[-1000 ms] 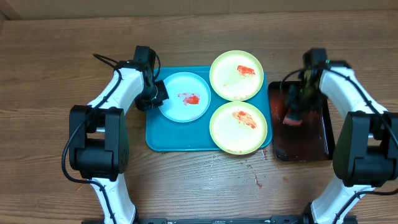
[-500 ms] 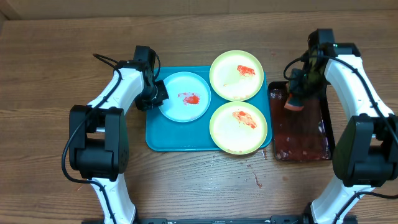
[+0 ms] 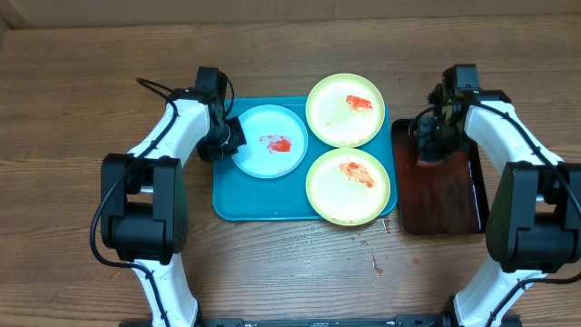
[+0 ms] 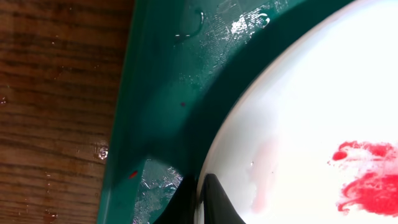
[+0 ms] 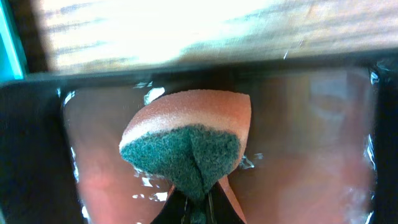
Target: Clean dirty plates on tray and stack at the side
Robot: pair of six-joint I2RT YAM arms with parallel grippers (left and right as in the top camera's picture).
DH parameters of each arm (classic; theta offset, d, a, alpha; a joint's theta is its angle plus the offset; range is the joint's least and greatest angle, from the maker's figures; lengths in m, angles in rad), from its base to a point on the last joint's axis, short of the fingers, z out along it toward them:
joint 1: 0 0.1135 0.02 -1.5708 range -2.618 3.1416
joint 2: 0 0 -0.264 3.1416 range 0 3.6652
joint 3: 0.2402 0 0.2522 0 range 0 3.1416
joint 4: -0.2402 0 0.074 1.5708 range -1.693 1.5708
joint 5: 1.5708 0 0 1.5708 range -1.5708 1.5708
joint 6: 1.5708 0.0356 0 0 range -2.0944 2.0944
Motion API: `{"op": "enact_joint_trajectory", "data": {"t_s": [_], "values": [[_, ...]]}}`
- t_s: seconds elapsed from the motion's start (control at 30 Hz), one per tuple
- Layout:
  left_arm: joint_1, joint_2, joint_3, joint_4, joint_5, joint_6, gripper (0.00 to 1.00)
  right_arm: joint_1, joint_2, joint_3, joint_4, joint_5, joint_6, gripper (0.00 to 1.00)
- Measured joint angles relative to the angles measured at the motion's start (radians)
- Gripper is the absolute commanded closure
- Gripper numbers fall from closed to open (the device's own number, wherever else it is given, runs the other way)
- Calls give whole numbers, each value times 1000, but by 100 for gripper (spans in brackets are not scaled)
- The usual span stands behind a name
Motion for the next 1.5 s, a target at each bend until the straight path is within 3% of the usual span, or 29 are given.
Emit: {"op": "enact_joint_trajectory", "data": {"t_s": [1.07, 1.27, 1.5], "values": [[0, 0, 0, 0, 0, 8, 96, -3, 103, 2, 303, -1, -41, 96], [0, 0, 0, 0, 0, 27, 96, -9, 105, 37, 219, -44, -28, 96], [0, 0, 0, 4, 0, 34, 96, -8, 99, 158, -11, -84, 51, 96]]}}
